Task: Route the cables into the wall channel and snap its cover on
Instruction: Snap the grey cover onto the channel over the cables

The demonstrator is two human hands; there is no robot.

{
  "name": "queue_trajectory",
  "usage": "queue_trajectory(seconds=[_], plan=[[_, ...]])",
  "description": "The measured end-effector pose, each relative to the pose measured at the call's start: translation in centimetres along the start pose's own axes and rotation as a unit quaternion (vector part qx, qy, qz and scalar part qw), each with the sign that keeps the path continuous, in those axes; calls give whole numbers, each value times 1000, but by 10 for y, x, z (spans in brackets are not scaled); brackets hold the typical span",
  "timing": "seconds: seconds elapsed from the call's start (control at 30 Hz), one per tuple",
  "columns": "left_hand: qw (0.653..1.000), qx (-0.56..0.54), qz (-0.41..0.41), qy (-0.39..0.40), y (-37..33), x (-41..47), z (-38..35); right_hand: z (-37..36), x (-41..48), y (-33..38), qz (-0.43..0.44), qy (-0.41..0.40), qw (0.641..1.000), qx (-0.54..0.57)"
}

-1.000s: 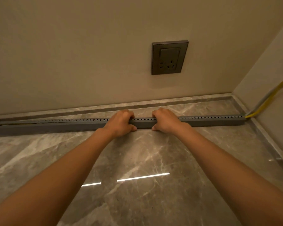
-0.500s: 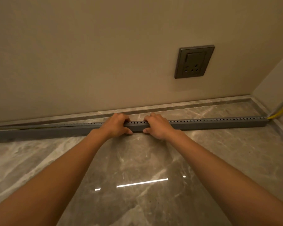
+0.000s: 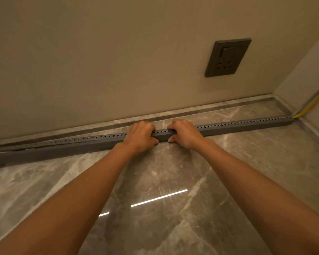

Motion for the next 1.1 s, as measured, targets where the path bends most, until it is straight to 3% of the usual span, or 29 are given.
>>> queue_trajectory(seconds=[0.2,0.47,0.87,1.1], plan=[[999,-48,-9,8,26,-9,5,-2,2,14,-30,9,999,-21],[997,-25,30,63,95,-31,14,-19,15,83,12,9,1000,18],[999,26,23,5,86,-41,20,-19,20,90,47,4,999,1],[999,-18,40,18,87,-44,18,-20,27,89,43,36,998,3]])
Point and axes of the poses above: each hand's wrist, its own x-axis towards the middle knuckle, its own z-axis out of the back of the hand, y = z × x, the point moved 9 cm from there along x, towards the middle knuckle, and after that the axes turned 6 degrees about y, right-handed, at the moved point
